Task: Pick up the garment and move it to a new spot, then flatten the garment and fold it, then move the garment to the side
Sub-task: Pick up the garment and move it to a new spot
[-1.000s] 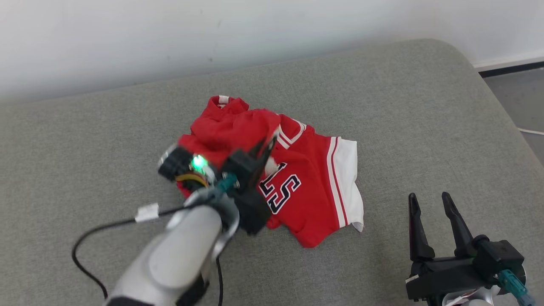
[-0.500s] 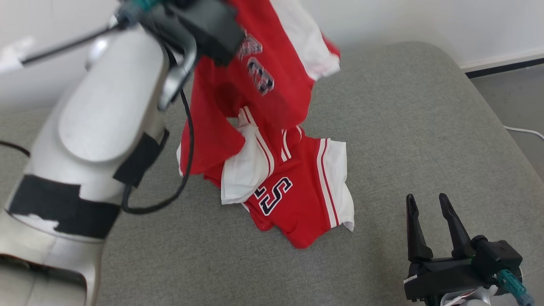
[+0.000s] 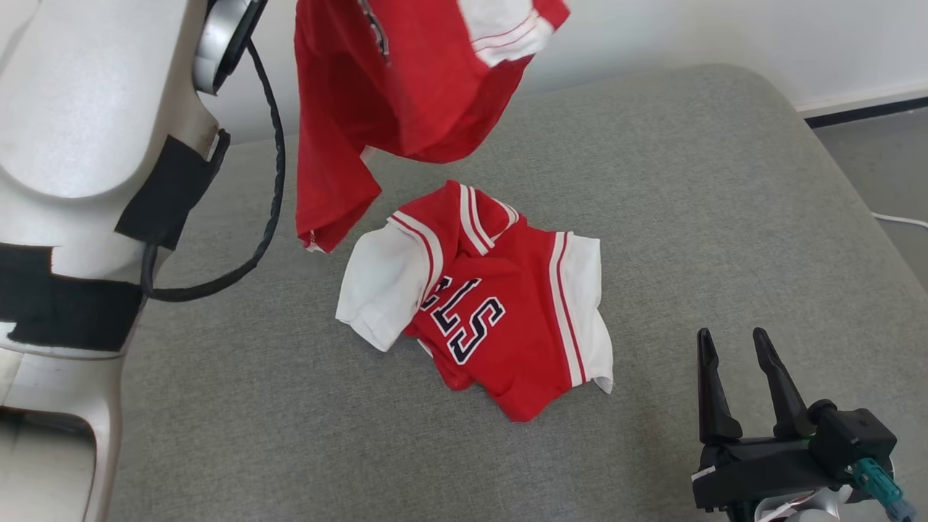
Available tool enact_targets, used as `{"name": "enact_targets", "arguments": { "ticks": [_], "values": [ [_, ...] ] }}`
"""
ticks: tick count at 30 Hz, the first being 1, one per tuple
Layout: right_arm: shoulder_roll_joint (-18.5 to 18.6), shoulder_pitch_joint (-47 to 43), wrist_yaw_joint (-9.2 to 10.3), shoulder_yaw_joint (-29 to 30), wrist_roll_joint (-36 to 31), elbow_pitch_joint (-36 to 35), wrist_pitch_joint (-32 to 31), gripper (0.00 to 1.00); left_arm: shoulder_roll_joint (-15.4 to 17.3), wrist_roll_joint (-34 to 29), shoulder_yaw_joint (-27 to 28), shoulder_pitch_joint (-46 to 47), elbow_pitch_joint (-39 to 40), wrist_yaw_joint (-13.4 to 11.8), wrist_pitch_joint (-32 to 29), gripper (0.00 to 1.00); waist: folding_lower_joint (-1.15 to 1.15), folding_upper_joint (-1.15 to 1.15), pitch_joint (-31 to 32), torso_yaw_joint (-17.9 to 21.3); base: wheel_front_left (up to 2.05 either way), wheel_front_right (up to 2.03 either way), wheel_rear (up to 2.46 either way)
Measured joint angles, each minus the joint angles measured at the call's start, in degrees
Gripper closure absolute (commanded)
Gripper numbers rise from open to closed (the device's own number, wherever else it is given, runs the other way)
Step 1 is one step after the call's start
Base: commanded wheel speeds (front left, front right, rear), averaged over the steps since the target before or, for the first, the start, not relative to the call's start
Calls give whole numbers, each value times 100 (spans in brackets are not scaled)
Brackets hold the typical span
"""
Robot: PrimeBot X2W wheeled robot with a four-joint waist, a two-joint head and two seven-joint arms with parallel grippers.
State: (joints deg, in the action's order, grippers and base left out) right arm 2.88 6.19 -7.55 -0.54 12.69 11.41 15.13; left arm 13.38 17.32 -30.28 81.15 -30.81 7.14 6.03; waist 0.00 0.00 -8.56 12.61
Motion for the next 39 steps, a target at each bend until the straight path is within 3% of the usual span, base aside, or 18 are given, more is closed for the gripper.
{"name": "enact_targets", "arguments": {
  "ticks": [5, 18, 31, 39],
  "values": [
    [-1, 36, 0, 15, -55, -35, 0, 0, 75, 54, 21, -53, -46, -5, 46, 100, 0, 0, -16, -183, 0, 0, 0],
    [-1, 191, 0, 36, -350, -309, -1, 0, 680, 248, 282, -524, 45, -152, 109, 100, 0, 0, -184, -998, 0, 0, 0],
    [170, 441, 0, -16, -681, -560, 0, 0, 1647, 583, 929, -1237, 318, -490, 242, 100, 0, 0, -543, -2210, 0, 0, 0],
    [391, 553, 0, -56, -799, -805, 0, 0, 2095, 766, 1307, -1567, 297, -649, 375, 100, 0, 0, -1036, -2620, 0, 0, 0]
  ]
}}
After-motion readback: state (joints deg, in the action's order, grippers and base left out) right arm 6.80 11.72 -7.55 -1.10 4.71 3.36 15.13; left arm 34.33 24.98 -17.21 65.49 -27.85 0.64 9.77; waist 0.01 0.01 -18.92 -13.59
